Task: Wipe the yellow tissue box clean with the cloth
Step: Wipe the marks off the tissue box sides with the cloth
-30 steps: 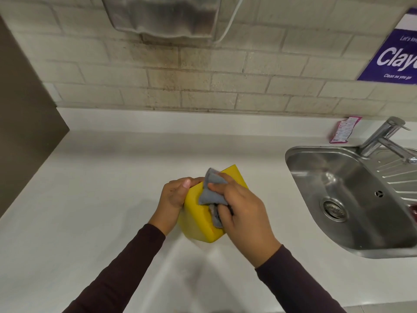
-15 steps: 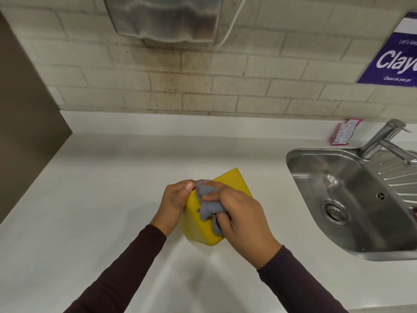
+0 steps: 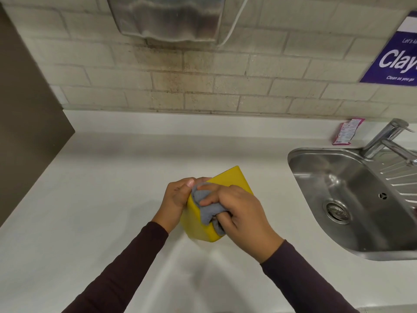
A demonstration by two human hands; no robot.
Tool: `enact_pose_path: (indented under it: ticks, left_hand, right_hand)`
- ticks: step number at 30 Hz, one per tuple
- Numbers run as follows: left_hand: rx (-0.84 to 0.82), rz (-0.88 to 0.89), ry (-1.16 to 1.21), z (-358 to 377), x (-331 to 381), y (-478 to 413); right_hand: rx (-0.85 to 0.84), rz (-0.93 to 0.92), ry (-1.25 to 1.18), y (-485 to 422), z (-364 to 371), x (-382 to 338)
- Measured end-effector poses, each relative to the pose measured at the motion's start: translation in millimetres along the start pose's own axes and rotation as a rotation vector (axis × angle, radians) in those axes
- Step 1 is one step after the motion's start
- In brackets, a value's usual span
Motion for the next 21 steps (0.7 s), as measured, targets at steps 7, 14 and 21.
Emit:
enact_pose_path:
  ticks: [7, 14, 21]
  left_hand:
    - [0.022, -0.023, -0.023, -4, -2, -5]
    - [0.037, -0.035, -0.009, 1, -5, -5]
    - [0.017, -0.029, -0.006, -2, -3, -7]
  right_hand:
    - [0.009, 0.084, -0.019, 19, -27, 16]
    - [0.15, 0.086, -0.091, 7, -16, 21]
    - [-0.135, 0.029, -0.097, 19, 2, 10]
Point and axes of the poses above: each hand's wrist, its own y-axis away from the middle knuckle, its own z-axis out of the palm, x = y × z, the point moved 4 cm from there along -y, towards the middle knuckle, and after that the axes turned 15 degrees about -y, right-handed, at the moved point
